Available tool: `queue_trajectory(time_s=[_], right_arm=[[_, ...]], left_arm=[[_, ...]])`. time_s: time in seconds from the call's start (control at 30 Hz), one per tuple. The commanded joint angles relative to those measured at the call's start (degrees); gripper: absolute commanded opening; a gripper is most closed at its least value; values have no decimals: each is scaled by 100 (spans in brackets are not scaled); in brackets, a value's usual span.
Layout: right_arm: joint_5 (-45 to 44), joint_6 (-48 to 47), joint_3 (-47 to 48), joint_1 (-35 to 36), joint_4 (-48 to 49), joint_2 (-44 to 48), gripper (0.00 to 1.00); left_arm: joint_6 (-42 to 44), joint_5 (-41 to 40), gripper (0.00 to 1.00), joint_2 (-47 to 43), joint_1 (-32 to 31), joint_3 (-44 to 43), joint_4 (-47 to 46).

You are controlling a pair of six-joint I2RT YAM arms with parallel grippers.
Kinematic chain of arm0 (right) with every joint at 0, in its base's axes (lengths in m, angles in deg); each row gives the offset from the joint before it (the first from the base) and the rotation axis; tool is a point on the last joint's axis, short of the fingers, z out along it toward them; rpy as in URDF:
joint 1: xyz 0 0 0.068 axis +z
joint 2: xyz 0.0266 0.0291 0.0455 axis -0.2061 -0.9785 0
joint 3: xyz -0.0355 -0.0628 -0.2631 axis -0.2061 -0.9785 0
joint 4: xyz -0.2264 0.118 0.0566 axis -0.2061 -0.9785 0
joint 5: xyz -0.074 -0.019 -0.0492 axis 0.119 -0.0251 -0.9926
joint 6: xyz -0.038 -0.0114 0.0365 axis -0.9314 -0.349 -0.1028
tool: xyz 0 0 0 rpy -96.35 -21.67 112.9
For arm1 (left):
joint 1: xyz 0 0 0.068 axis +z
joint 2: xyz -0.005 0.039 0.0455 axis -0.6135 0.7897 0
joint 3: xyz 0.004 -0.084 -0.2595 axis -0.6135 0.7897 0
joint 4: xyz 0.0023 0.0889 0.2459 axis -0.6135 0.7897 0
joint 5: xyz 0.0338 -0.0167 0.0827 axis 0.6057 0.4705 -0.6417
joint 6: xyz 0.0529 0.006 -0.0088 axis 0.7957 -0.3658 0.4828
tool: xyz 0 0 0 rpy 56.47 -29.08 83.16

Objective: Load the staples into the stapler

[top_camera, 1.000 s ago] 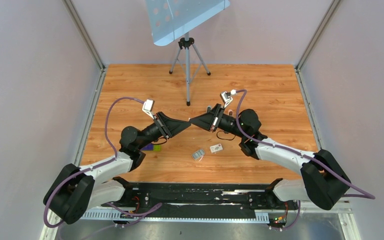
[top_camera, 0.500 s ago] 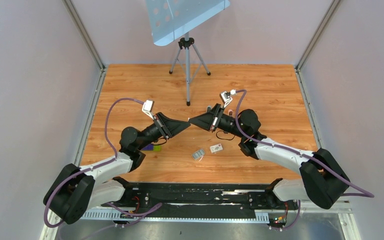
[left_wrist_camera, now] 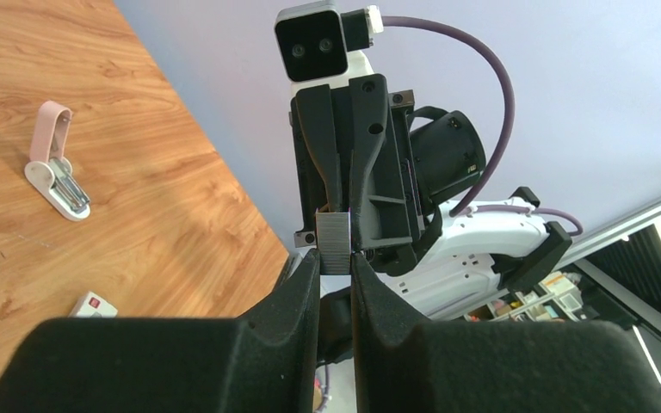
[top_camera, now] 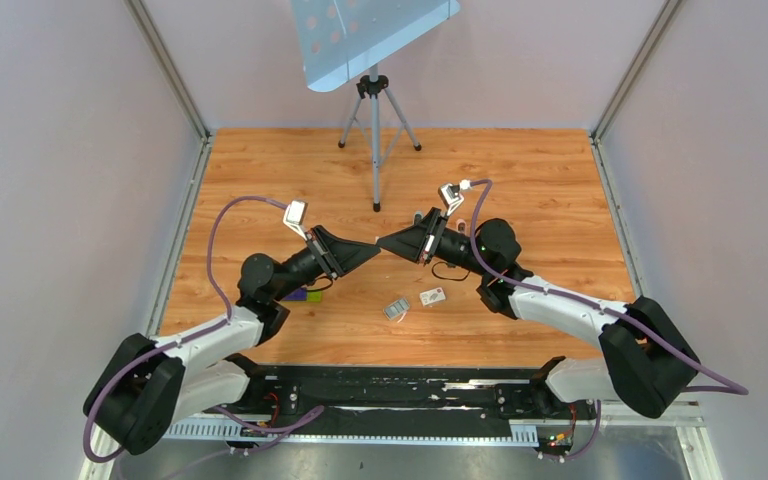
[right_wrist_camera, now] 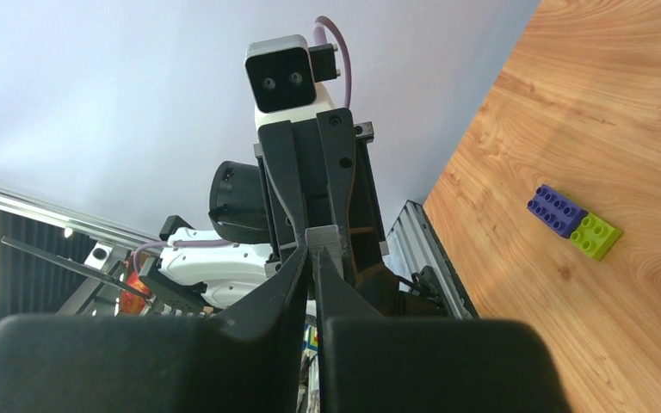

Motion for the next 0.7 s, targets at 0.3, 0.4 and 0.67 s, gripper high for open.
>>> queue_trajectory(time_s=[0.3,0.4,0.67], right_arm=[[10,-115,-25,84,-283,188,13],[-32,-175,-25,81,-450,273,16],[-173,-346,-67,75,-879,561,22]], left_arm=[[492,-13,13,-469,-37,-61,602],[570,0,13,-548,-31,-65,721],[1361,-38,14,-854,-37,-303,1937]])
